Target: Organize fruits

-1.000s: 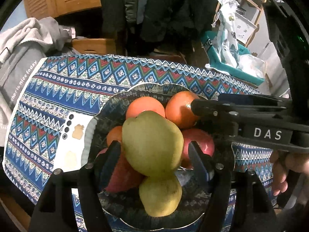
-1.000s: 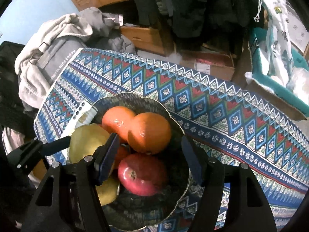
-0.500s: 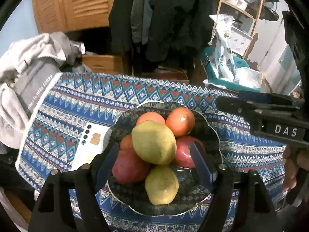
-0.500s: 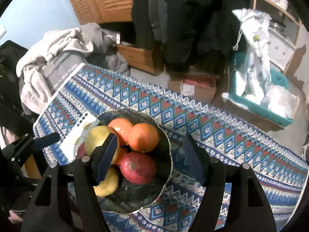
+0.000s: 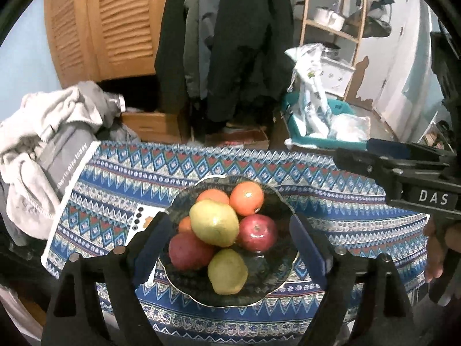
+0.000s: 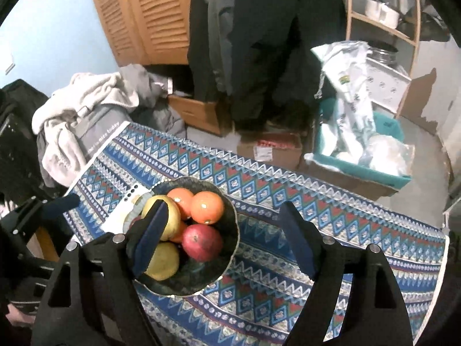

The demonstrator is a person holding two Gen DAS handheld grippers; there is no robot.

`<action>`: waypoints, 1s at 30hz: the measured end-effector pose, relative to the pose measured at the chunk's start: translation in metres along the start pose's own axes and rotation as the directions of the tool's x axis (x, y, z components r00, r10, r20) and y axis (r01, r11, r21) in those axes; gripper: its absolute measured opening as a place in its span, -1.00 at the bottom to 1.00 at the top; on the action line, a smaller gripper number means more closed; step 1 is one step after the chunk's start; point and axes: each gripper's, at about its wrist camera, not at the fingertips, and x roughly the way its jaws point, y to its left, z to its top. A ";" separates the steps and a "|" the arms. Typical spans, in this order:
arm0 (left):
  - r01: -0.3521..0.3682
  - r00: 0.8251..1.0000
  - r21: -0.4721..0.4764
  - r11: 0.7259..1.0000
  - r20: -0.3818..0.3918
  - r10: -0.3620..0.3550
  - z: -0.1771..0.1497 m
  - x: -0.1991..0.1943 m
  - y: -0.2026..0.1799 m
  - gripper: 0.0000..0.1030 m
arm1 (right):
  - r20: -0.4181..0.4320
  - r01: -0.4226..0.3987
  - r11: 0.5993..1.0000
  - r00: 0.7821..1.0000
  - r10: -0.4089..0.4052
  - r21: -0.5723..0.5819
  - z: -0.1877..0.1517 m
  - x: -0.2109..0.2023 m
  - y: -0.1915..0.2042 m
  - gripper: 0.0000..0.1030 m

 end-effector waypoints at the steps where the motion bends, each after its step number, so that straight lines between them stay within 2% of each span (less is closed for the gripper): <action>1: 0.000 1.000 0.003 1.000 0.005 0.000 0.000 -0.003 -0.002 0.67 | 0.008 0.004 1.000 1.000 -0.004 0.002 -0.001 -0.005 -0.001 0.58; 12: -0.002 0.997 0.044 0.999 0.077 -0.002 0.010 -0.043 -0.025 0.73 | 0.149 0.065 0.998 0.987 -0.061 -0.020 -0.015 -0.074 -0.008 0.69; 17: -0.002 0.992 0.048 0.999 0.122 -0.003 0.013 -0.061 -0.034 0.97 | 0.196 0.069 0.997 0.979 -0.063 -0.019 -0.021 -0.100 -0.015 0.70; 30: -0.037 0.989 0.017 0.999 0.145 0.034 0.018 -0.064 -0.036 0.98 | 0.263 0.087 0.995 0.960 -0.094 0.040 -0.029 -0.136 -0.049 0.70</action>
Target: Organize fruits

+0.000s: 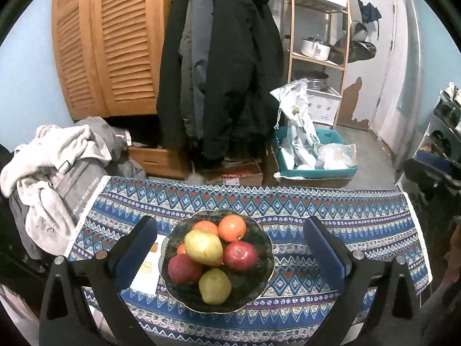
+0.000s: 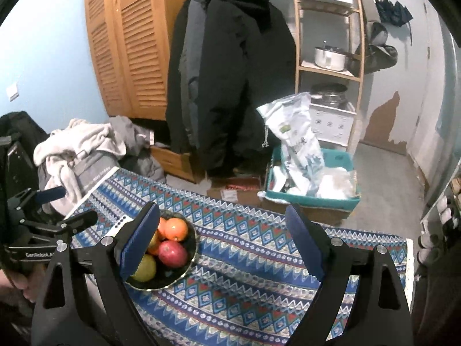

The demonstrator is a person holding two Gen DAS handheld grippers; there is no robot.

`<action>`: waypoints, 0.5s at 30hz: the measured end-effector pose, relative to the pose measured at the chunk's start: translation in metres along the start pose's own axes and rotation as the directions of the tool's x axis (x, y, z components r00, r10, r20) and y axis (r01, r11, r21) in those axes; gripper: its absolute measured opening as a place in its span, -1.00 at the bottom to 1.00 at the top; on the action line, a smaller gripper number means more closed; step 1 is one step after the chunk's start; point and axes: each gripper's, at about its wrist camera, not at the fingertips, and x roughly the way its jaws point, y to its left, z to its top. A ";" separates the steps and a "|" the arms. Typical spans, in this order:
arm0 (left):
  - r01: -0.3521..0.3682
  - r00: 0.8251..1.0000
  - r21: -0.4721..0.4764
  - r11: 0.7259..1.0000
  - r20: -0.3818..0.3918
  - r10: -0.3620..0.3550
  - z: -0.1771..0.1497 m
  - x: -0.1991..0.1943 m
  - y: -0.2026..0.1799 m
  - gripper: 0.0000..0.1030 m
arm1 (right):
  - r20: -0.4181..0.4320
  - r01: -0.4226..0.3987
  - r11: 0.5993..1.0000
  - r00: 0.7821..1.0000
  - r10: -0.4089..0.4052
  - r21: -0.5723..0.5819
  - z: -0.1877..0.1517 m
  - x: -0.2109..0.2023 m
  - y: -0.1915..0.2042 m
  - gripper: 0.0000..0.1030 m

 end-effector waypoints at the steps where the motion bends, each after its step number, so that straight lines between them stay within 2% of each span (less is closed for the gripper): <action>1: -0.009 1.000 0.005 1.000 0.000 0.009 0.000 0.000 -0.001 0.98 | 0.003 -0.003 1.000 1.000 0.003 0.008 0.000 -0.001 -0.004 0.70; 15: -0.027 0.999 0.040 0.999 0.020 0.026 0.002 -0.004 -0.013 0.98 | -0.018 0.004 1.000 1.000 -0.003 0.017 -0.007 0.003 -0.017 0.70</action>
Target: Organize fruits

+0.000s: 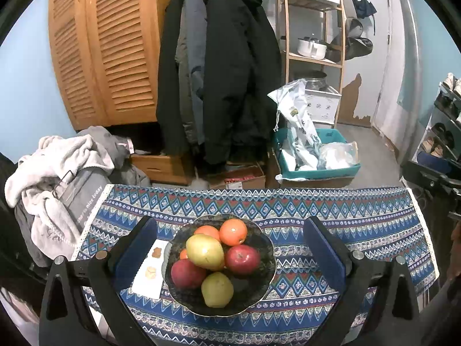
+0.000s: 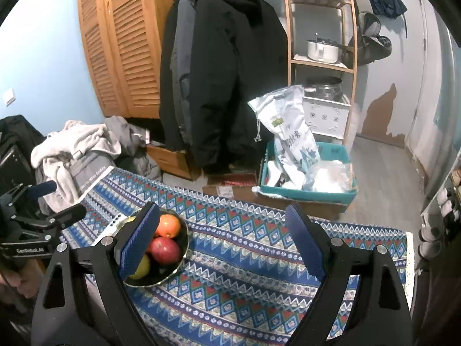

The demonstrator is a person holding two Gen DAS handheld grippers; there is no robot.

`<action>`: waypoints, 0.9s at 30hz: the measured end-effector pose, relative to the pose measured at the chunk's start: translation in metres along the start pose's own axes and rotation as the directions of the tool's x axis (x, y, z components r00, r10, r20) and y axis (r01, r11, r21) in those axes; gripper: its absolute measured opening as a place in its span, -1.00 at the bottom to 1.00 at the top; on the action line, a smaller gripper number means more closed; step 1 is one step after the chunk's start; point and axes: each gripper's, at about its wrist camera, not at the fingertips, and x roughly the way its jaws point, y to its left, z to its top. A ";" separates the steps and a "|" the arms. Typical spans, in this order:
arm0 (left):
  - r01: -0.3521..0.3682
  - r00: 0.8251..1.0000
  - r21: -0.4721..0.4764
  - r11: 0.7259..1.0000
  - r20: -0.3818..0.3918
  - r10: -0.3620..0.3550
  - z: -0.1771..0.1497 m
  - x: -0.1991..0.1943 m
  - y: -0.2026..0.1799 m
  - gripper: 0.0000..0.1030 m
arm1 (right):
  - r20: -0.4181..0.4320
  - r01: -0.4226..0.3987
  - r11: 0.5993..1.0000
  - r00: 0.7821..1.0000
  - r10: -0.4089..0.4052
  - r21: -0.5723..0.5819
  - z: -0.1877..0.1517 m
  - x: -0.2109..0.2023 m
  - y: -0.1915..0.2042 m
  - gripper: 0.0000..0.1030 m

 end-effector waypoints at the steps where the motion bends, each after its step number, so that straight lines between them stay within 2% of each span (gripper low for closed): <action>1: 0.001 1.000 0.004 1.000 0.000 -0.001 0.000 0.000 -0.001 0.98 | -0.002 -0.003 1.000 1.000 0.003 0.001 -0.001 0.000 0.000 0.70; 8: -0.008 1.000 0.013 1.000 -0.021 0.008 -0.003 0.004 -0.005 0.98 | -0.002 -0.010 1.000 1.000 0.010 0.001 -0.003 -0.001 -0.002 0.70; 17: -0.039 0.999 0.024 0.999 0.006 0.039 -0.003 -0.001 -0.009 0.98 | -0.012 -0.013 1.000 1.000 0.013 -0.006 -0.002 0.000 -0.002 0.70; 27: -0.041 0.999 0.017 0.999 0.004 0.040 -0.003 -0.002 -0.006 0.98 | -0.011 -0.014 1.000 1.000 0.014 -0.008 -0.001 0.000 -0.001 0.70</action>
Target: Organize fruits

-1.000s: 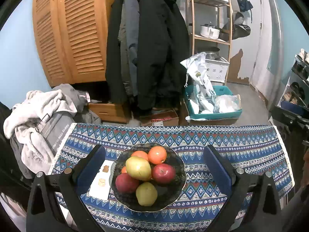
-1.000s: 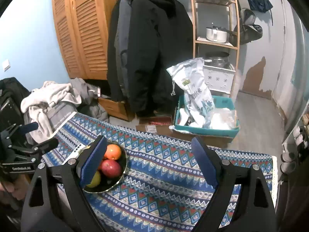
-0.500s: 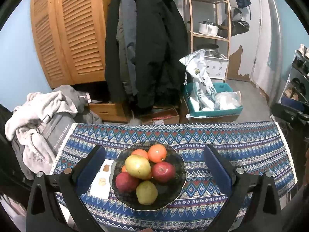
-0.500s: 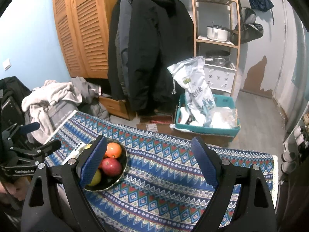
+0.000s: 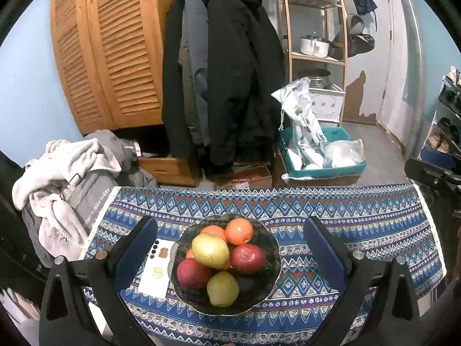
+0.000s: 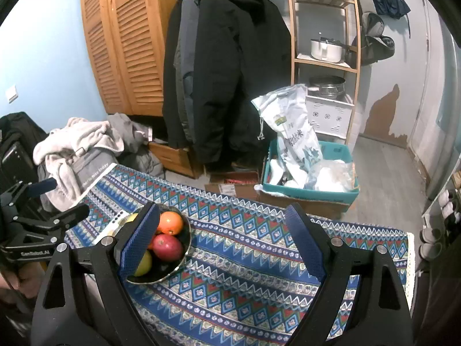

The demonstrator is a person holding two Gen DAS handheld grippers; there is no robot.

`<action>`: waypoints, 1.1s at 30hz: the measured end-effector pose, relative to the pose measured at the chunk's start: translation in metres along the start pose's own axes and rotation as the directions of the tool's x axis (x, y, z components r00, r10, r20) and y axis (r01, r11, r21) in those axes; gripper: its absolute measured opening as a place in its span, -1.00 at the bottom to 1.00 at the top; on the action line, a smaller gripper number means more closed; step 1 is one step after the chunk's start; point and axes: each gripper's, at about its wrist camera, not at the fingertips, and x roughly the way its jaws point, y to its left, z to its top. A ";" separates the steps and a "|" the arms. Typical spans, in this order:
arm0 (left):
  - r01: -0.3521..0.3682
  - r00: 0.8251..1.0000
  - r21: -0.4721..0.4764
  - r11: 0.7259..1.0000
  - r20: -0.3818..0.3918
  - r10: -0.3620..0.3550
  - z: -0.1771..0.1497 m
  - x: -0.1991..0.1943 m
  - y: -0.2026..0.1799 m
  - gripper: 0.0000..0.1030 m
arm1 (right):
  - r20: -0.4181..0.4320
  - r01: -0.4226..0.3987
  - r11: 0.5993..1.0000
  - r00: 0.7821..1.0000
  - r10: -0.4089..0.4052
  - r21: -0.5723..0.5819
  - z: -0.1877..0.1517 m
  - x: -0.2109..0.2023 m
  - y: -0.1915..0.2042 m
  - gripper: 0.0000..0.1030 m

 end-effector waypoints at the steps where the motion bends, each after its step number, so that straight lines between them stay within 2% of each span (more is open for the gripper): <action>1: 0.001 1.000 -0.002 1.000 -0.002 -0.001 0.000 0.000 0.000 0.98 | -0.001 0.000 1.000 1.000 0.000 0.000 0.000 0.000 0.000 0.70; 10: 0.001 1.000 -0.010 1.000 0.003 -0.001 0.002 -0.002 0.002 0.98 | -0.005 0.002 1.000 1.000 -0.002 0.002 0.001 0.000 0.000 0.70; 21: -0.028 1.000 0.025 0.999 0.009 0.028 0.000 -0.002 -0.004 0.98 | -0.006 0.003 1.000 1.000 -0.003 0.000 0.001 0.001 -0.002 0.70; 33: -0.003 1.000 0.006 1.000 0.018 0.003 0.000 -0.007 -0.002 0.98 | 0.001 0.005 1.000 1.000 -0.005 0.001 0.000 0.000 -0.004 0.70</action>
